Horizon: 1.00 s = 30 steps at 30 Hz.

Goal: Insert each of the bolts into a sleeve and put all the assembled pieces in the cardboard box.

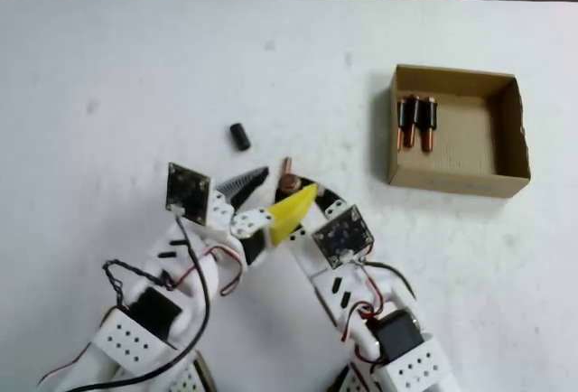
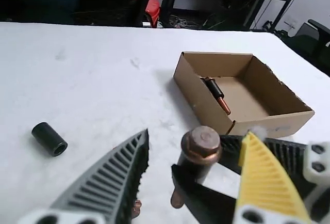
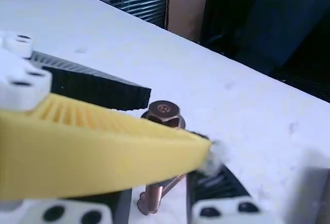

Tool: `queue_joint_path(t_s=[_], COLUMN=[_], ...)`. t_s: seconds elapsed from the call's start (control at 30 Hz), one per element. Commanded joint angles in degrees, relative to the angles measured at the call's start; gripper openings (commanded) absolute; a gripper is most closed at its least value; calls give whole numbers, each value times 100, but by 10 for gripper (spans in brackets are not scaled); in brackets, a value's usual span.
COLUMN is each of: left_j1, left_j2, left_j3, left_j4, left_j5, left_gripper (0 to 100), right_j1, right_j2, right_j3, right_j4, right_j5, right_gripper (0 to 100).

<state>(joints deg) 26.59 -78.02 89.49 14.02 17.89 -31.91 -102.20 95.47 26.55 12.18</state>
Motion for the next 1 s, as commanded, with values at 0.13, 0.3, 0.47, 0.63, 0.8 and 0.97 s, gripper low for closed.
queue_joint_path(t_s=[0.13,0.3,0.47,0.63,0.8,0.97], left_j1=[-277,-338,-699,-1068,-1473,-1930], left_j2=[22,22,22,22,13,13], left_j3=[-290,-624,-862,-888,-897,-897], left_j4=[9,44,44,44,44,53], left_j5=[0,0,0,-9,-9,-79], left_gripper=[301,301,298,298,297,279], right_j1=[84,84,84,92,127,127], right_j2=[-84,-84,-84,-84,-84,-84], right_j3=[-26,-26,-26,-26,-18,0], right_j4=[-189,-180,-171,-171,-171,-171], right_j5=[-18,-18,-18,-18,9,26], right_gripper=[16,16,16,16,16,16])
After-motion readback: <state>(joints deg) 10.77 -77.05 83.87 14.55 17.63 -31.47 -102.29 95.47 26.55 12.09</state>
